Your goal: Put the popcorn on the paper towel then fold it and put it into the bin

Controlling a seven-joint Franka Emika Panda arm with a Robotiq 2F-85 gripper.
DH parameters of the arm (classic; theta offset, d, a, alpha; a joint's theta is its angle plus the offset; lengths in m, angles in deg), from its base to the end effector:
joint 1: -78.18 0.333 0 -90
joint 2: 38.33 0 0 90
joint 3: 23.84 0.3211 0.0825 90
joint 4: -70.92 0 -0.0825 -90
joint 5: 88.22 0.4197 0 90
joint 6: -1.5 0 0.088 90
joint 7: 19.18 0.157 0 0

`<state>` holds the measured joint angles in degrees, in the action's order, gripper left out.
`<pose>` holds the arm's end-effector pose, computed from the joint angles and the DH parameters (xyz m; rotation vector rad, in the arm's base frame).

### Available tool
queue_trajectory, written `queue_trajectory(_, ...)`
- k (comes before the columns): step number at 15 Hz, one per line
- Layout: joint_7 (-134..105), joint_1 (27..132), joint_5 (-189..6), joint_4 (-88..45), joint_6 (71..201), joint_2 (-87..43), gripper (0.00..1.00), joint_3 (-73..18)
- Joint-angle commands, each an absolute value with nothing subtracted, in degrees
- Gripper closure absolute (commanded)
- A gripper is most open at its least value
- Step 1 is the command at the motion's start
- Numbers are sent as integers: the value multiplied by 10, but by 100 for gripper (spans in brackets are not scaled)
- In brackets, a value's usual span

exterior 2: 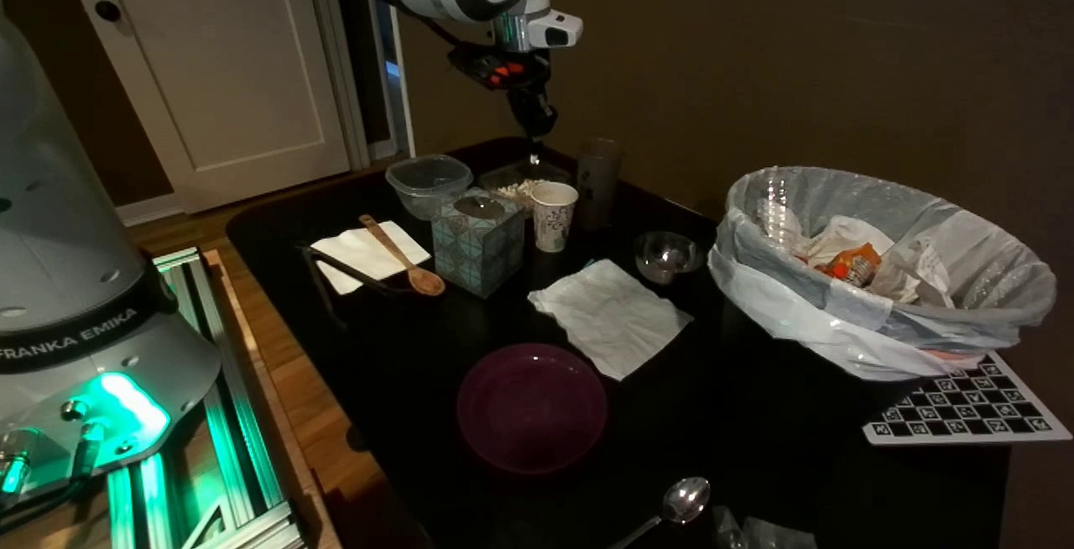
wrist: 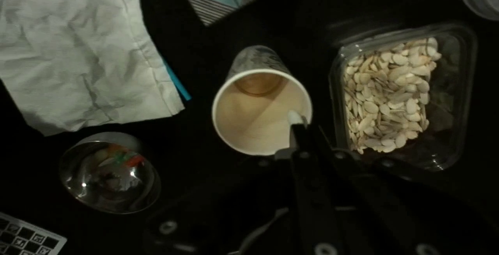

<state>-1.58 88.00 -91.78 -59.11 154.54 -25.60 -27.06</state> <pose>0.5817 0.0670 0.2052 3.1143 -0.2131 0.2894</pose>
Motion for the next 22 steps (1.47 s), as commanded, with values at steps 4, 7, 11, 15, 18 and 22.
queue_trajectory(4, -32, 828, -923, -637, 1522, -313, 97, -268)
queue_trajectory(7, -33, 826, -923, -646, 1521, -323, 99, -267)
queue_trajectory(11, -105, 812, -923, -651, 1542, -314, 99, -262)
queue_trajectory(15, -141, 785, -958, -661, 1538, -306, 99, -284)
queue_trajectory(18, -160, 758, -977, -667, 1547, -295, 99, -303)
queue_trajectory(22, -135, 740, -1043, -682, 1591, -276, 99, -340)
